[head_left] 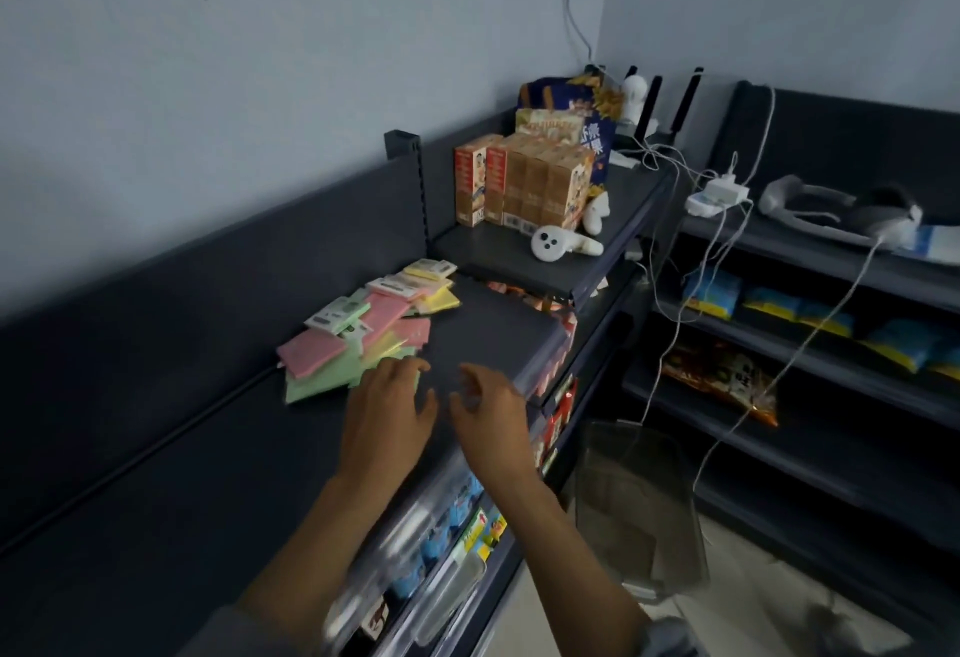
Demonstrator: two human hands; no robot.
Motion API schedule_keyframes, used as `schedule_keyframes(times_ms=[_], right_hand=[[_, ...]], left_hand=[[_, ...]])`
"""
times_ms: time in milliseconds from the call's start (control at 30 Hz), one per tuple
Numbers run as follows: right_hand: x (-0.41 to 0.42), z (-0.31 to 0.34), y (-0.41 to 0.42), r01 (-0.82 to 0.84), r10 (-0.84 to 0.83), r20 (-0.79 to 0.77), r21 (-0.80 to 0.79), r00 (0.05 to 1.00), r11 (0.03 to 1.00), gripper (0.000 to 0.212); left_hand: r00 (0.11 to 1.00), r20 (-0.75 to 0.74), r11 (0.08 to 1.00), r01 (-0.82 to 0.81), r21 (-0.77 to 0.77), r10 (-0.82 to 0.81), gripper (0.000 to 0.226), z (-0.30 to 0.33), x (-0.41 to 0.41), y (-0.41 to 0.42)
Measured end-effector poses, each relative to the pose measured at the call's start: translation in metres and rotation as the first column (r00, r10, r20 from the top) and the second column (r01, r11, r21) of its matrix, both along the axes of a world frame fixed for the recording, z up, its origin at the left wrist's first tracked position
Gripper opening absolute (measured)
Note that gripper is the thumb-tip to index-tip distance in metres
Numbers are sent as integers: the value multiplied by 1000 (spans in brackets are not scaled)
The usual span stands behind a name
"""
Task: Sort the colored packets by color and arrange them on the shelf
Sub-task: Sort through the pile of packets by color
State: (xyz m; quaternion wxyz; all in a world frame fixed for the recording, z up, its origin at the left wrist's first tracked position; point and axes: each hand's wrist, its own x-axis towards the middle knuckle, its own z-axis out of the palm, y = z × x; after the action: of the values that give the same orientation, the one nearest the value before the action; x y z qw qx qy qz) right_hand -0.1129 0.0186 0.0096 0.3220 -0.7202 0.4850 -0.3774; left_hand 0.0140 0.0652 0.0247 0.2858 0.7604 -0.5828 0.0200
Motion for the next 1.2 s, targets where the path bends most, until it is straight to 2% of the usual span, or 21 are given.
schedule_keyframes(times_ms=[100,200,333,433,600,700,800,1000,1100,1200], right_hand=[[32,4,-20,-78,78,-21,-13,997,997,34],[70,10,-39,-182,181,-53,-21,982,983,40],[116,13,-60,-301,293,-121,-48,948,953,41],[138,12,-72,-345,333,-154,-60,930,936,40],[156,14,-93,-345,324,-206,-76,923,935,42],[164,17,-104,-322,291,-226,-115,930,940,31],[171,19,-117,-322,297,-273,-51,915,945,41],[183,12,-136,-355,340,-352,23,872,935,42],[191,1,-144,-358,353,-311,43,882,933,51],[195,-3,-149,-387,382,-256,30,888,921,45]], left_hand=[[998,-23,999,-50,-7,50,35,2,25,-13],[988,-63,990,-139,7,139,39,6,59,-24],[957,-92,960,-268,77,275,34,7,102,-36],[943,-100,945,-308,112,319,33,3,118,-45],[927,-157,939,-324,118,339,36,-5,134,-63],[919,-177,933,-327,152,352,39,-7,141,-74],[918,-202,934,-308,180,341,47,-8,146,-84],[925,-194,934,-282,221,326,51,-20,155,-99],[925,-215,941,-272,202,314,67,-23,156,-103],[922,-251,949,-251,188,294,55,-20,156,-106]])
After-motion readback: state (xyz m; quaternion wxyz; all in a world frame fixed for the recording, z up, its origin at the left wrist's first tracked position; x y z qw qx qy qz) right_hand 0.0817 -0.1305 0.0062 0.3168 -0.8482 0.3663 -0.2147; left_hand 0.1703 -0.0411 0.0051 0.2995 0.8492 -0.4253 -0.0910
